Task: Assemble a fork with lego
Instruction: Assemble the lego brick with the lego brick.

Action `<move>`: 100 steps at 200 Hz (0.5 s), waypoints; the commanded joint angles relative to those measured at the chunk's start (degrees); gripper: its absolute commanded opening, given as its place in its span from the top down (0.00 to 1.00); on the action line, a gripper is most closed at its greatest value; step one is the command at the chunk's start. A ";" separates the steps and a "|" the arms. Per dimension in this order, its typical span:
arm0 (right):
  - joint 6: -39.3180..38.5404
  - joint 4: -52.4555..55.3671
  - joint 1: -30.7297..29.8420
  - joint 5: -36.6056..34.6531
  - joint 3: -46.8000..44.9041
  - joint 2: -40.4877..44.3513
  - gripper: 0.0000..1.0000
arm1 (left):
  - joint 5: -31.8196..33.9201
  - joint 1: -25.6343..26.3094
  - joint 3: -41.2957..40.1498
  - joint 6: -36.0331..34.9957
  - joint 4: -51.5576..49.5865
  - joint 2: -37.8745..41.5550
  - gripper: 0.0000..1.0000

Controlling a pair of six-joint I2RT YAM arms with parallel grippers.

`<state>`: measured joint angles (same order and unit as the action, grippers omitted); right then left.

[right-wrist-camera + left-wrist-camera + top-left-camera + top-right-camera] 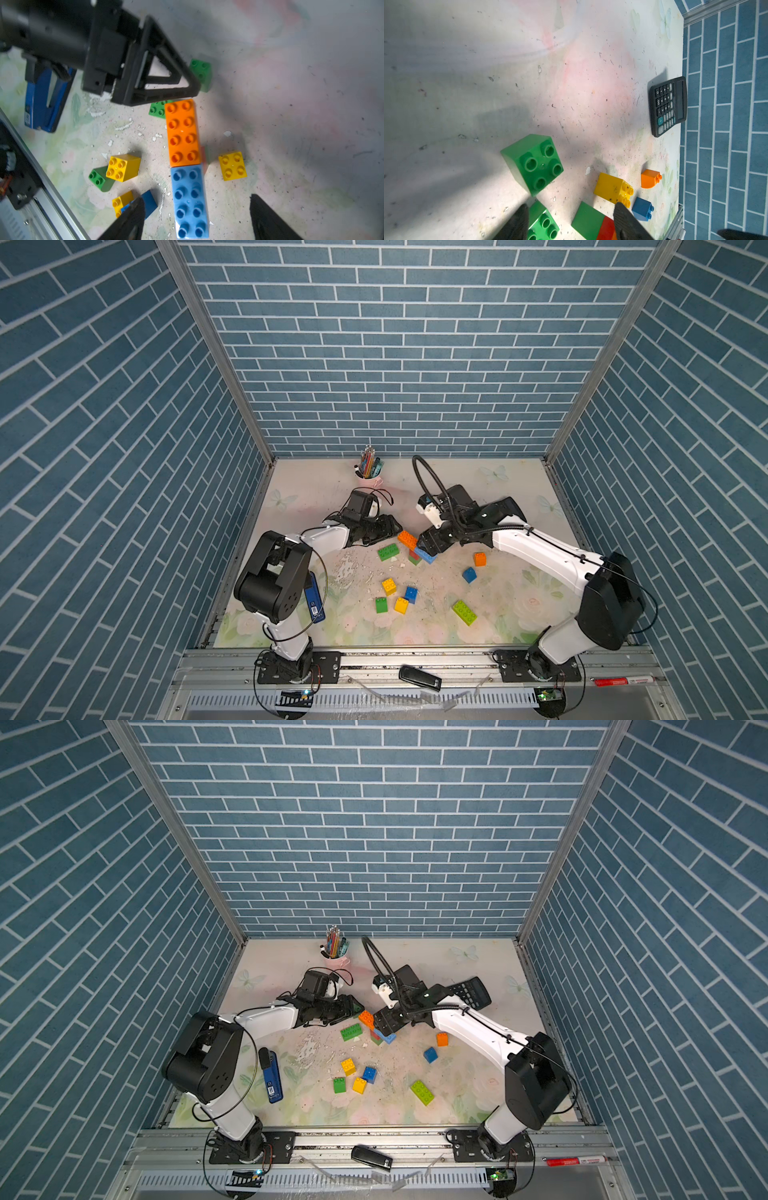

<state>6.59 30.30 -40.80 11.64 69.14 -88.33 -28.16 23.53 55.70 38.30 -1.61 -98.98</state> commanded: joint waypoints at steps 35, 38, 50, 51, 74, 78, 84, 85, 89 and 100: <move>1.96 -2.33 7.49 7.82 -1.54 -4.44 0.44 | 5.93 -2.18 1.25 -3.15 -5.56 7.41 0.30; 1.69 -2.09 7.73 7.87 -1.37 -4.88 0.44 | 6.11 -2.22 1.25 -3.50 -5.86 7.94 0.30; 0.47 -1.10 8.39 7.79 -0.78 -6.64 0.44 | 5.88 -1.92 0.86 -4.54 -6.30 9.86 0.30; 0.37 -1.11 8.42 7.83 -0.73 -6.79 0.45 | 5.90 -1.92 0.84 -4.64 -6.30 10.04 0.30; -2.53 0.95 8.91 9.74 1.29 -10.15 0.44 | 5.97 -0.04 0.20 -7.32 -7.27 13.57 0.31; -3.12 1.50 8.86 10.31 1.70 -10.64 0.44 | 6.12 0.40 0.16 -7.83 -7.60 14.12 0.31; -3.85 2.04 8.89 11.31 2.23 -11.38 0.43 | 6.33 1.07 0.15 -8.47 -7.99 14.88 0.31; -3.90 2.13 8.89 11.44 2.27 -11.49 0.43 | 6.39 1.16 0.18 -8.58 -8.02 14.96 0.31; -4.30 2.29 8.90 11.83 2.51 -11.86 0.43 | 6.47 1.46 0.19 -8.94 -8.26 15.36 0.31; -5.01 2.41 8.88 12.92 2.66 -12.49 0.42 | 6.79 2.10 0.20 -9.54 -8.66 16.30 0.32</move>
<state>6.35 30.11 -31.92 20.16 69.43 -99.48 -22.70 23.73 55.70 32.73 -7.14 -84.73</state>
